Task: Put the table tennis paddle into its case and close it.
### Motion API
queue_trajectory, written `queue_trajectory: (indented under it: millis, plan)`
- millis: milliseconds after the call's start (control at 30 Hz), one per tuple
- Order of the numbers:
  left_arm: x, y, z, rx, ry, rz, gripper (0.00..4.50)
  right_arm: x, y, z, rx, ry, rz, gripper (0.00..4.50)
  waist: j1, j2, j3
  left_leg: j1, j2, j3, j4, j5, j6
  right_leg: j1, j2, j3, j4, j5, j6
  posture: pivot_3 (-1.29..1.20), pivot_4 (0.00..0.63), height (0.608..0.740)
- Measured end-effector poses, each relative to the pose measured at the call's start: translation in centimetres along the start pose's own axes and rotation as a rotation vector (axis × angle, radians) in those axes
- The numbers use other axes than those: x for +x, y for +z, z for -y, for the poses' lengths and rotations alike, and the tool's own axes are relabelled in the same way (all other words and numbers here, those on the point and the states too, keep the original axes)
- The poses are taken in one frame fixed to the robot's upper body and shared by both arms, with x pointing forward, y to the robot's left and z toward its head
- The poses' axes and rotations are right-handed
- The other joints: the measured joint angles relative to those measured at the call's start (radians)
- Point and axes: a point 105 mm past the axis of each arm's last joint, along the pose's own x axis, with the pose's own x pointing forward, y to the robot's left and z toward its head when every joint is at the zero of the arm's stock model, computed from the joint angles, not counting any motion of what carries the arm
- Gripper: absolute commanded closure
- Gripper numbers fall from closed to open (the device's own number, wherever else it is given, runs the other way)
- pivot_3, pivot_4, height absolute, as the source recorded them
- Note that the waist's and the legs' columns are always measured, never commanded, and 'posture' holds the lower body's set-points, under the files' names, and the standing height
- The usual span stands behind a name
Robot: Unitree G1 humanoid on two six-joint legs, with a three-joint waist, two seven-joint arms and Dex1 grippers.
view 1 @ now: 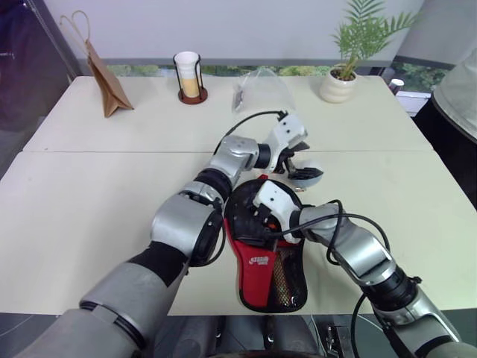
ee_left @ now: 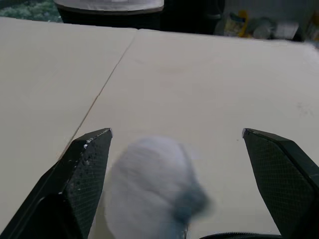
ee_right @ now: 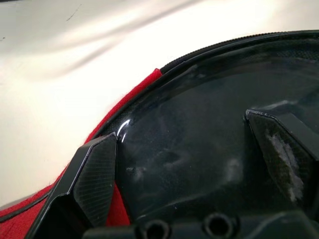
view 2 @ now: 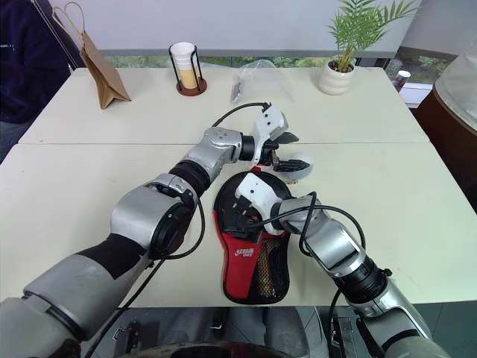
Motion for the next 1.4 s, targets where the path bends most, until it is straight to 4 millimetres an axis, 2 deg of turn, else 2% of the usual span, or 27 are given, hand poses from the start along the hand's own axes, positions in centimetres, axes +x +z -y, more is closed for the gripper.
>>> queue_trajectory:
  millis: [100,200,300,433,533,633,733,833,967,1033,1200,1400]
  plan:
    - [-1.4,0.9,-1.4,-0.02,0.049,0.042,0.07,-0.1,0.0,0.2,0.001,0.008,0.002,0.0,0.0,0.0,0.0,0.0,0.0,0.0,0.0,0.0,0.0,0.0,0.0,0.0,0.0,0.0,0.0,0.0,0.15,0.734]
    - [-3.9,1.8,-3.3,-0.001,0.104,0.067,0.07,-0.5,0.2,0.8,0.004,0.005,0.008,0.0,0.002,0.0,0.0,0.0,0.0,0.0,0.0,0.0,0.0,-0.001,0.0,0.0,0.0,0.0,0.0,0.0,0.15,0.734]
    - [-6.1,1.9,-4.3,0.032,0.117,0.059,0.07,-1.0,0.1,1.3,0.004,0.005,-0.002,0.0,0.003,0.0,0.0,0.0,-0.002,-0.001,0.0,0.0,0.0,-0.002,-0.001,-0.001,0.0,0.0,0.0,0.0,0.15,0.734]
    - [-10.3,0.8,-5.3,0.11,0.107,0.01,0.07,-3.1,-0.3,3.7,0.05,-0.076,-0.031,0.0,0.0,0.0,0.0,-0.003,-0.002,-0.001,0.0,0.0,-0.001,-0.002,-0.002,0.0,0.0,0.0,0.0,0.0,0.15,0.734]
    - [-11.9,-1.2,-4.7,0.144,0.047,-0.05,0.07,-4.4,0.3,5.0,0.061,-0.124,-0.019,0.0,0.0,0.0,0.001,-0.007,-0.001,-0.002,-0.001,0.0,-0.001,-0.007,-0.002,0.0,0.0,0.0,0.0,0.0,0.15,0.734]
    - [-12.2,-2.9,-3.0,0.162,-0.061,-0.074,0.07,-5.6,1.8,5.8,0.054,-0.143,0.026,0.0,0.0,0.0,0.001,-0.009,-0.001,-0.002,-0.001,0.0,-0.001,-0.008,-0.003,0.001,0.0,0.0,0.0,0.0,0.15,0.734]
    - [-12.6,-3.6,-1.3,0.185,-0.148,-0.072,0.07,-7.3,3.0,6.5,0.044,-0.161,0.061,0.0,0.0,0.0,0.001,-0.009,-0.001,-0.002,-0.001,0.0,-0.001,-0.008,-0.003,0.002,-0.001,0.0,-0.001,0.0,0.15,0.734]
    - [-12.9,-4.3,0.8,0.212,-0.216,-0.071,0.07,-9.4,4.3,7.3,0.023,-0.194,0.09,0.0,-0.002,0.001,0.001,-0.009,-0.001,-0.002,-0.001,0.0,-0.001,-0.008,-0.004,0.003,-0.001,0.0,-0.001,0.0,0.15,0.734]
    - [-12.5,-6.0,4.2,0.207,-0.294,-0.098,0.07,-13.0,6.2,9.5,-0.083,-0.313,0.107,0.0,0.0,0.001,0.002,-0.009,-0.001,-0.002,-0.001,0.0,-0.001,-0.008,-0.003,0.003,-0.001,0.0,-0.001,0.0,0.15,0.734]
    - [-12.3,-6.2,4.8,0.207,-0.304,-0.1,0.07,-13.6,5.8,10.4,-0.115,-0.351,0.081,0.0,0.001,0.001,0.002,-0.009,-0.001,-0.002,-0.001,-0.001,-0.002,-0.007,-0.004,0.002,-0.001,0.0,-0.001,0.0,0.15,0.734]
    - [-11.5,-6.6,5.9,0.223,-0.302,-0.114,0.07,-13.6,3.5,12.3,-0.139,-0.372,0.0,0.0,0.0,0.002,0.002,-0.008,-0.001,-0.001,-0.001,0.0,-0.001,-0.007,-0.004,0.003,-0.001,0.001,-0.002,0.0,0.15,0.734]
    - [-10.8,-8.9,6.9,0.182,-0.275,-0.157,0.07,-12.8,-0.1,14.8,-0.146,-0.363,-0.092,0.0,-0.004,0.003,0.002,-0.008,-0.001,-0.001,-0.001,0.0,-0.001,-0.007,-0.003,0.003,-0.001,0.001,-0.002,0.0,0.15,0.734]
